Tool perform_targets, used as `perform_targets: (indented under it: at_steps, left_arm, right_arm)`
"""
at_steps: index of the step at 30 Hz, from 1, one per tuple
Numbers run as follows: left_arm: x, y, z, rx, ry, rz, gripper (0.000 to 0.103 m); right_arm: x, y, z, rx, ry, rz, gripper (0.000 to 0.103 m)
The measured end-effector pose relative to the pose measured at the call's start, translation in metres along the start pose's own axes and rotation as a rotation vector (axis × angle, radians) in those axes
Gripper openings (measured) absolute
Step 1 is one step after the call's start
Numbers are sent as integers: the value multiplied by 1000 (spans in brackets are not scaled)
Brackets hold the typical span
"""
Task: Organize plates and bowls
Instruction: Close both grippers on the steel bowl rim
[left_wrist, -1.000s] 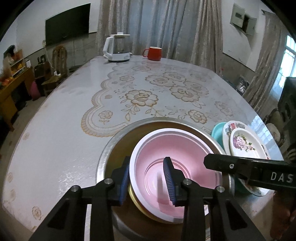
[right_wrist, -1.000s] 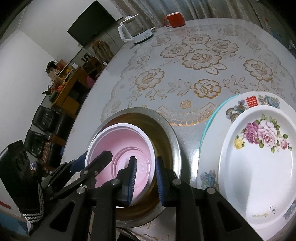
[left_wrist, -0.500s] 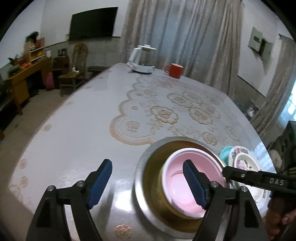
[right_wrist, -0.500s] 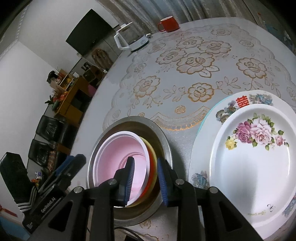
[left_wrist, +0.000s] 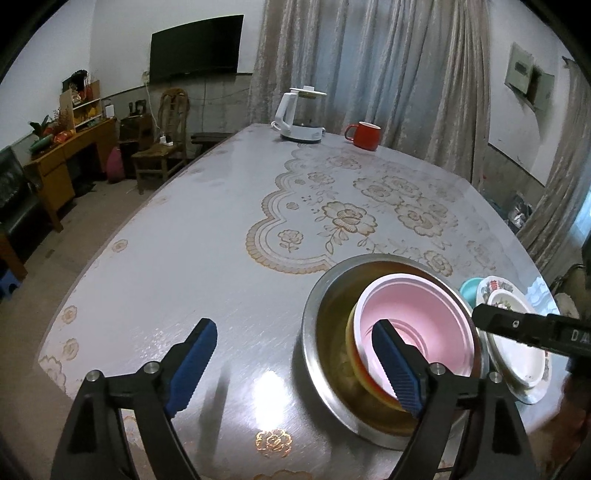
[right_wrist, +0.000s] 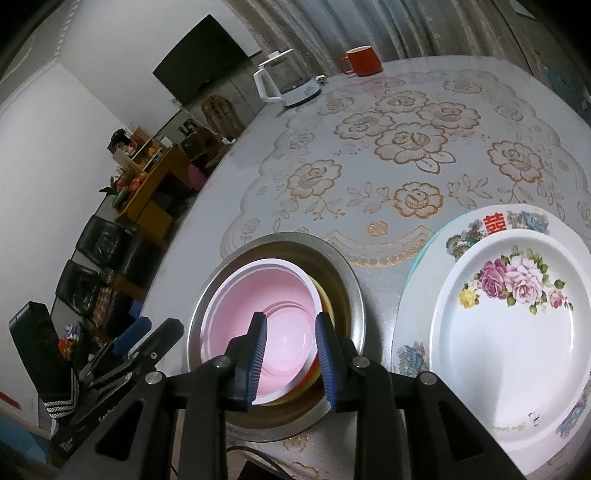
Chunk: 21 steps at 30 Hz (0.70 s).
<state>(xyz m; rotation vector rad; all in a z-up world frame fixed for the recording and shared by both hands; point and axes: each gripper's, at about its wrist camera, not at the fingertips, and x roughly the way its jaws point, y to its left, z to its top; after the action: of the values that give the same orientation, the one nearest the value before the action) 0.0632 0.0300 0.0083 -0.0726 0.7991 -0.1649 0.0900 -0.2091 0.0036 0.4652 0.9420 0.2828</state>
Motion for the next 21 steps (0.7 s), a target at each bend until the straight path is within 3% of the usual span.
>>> perform_targets:
  at_steps: [21]
  left_arm:
    - [10,12,-7,-26,42,16,87]
  right_arm:
    - [-3,-5,22,-112,4,-110,32]
